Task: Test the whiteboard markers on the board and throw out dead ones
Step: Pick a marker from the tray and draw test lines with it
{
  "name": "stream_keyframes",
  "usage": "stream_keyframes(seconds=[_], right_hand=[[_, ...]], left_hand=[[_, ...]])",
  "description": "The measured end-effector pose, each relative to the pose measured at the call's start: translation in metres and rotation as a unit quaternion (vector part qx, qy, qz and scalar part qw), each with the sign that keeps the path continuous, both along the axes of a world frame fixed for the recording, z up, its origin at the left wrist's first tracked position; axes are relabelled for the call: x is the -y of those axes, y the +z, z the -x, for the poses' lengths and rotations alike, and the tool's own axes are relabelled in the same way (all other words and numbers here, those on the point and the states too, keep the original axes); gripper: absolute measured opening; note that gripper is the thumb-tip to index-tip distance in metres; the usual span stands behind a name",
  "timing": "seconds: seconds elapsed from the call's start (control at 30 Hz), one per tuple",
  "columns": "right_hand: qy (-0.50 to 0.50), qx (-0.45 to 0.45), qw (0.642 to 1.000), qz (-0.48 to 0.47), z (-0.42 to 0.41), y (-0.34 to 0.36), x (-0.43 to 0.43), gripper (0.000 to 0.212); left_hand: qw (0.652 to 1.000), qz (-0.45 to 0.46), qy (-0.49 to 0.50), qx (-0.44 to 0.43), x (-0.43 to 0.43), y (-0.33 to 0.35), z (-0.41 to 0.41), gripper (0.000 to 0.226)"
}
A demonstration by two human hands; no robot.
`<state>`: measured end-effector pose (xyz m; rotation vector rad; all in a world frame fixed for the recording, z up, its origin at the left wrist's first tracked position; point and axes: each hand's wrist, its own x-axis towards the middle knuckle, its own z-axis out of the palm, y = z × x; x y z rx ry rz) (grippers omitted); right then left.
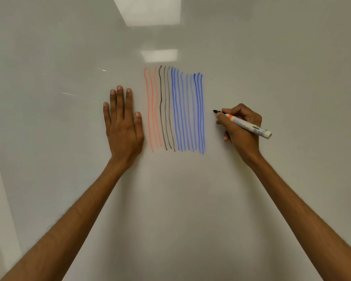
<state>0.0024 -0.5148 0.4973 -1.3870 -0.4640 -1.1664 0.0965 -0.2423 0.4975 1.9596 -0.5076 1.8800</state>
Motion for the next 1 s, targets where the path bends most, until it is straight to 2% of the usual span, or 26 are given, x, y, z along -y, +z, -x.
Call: stream_keyframes(seconds=[0.43, 0.6, 0.8, 0.9, 1.0], right_hand=[[0.025, -0.057, 0.998, -0.025, 0.006, -0.076, 0.003, 0.011], [0.03, -0.073, 0.997, -0.02, 0.007, -0.088, 0.004, 0.021], [0.014, -0.098, 0.995, 0.0, 0.013, -0.103, -0.001, 0.019], [0.019, -0.109, 0.994, 0.019, 0.018, -0.113, -0.006, 0.009], [0.043, -0.129, 0.99, 0.019, 0.026, -0.13, -0.013, 0.009]], left_hand=[[1.0, -0.006, -0.008, -0.01, 0.0, -0.005, 0.002, 0.056], [0.999, -0.011, -0.036, -0.012, -0.001, -0.023, 0.006, 0.056], [0.993, -0.008, -0.095, -0.065, -0.007, -0.064, 0.02, 0.054], [0.99, -0.009, -0.1, -0.097, -0.011, -0.083, 0.031, 0.056], [0.986, -0.005, -0.094, -0.141, -0.012, -0.106, 0.043, 0.062]])
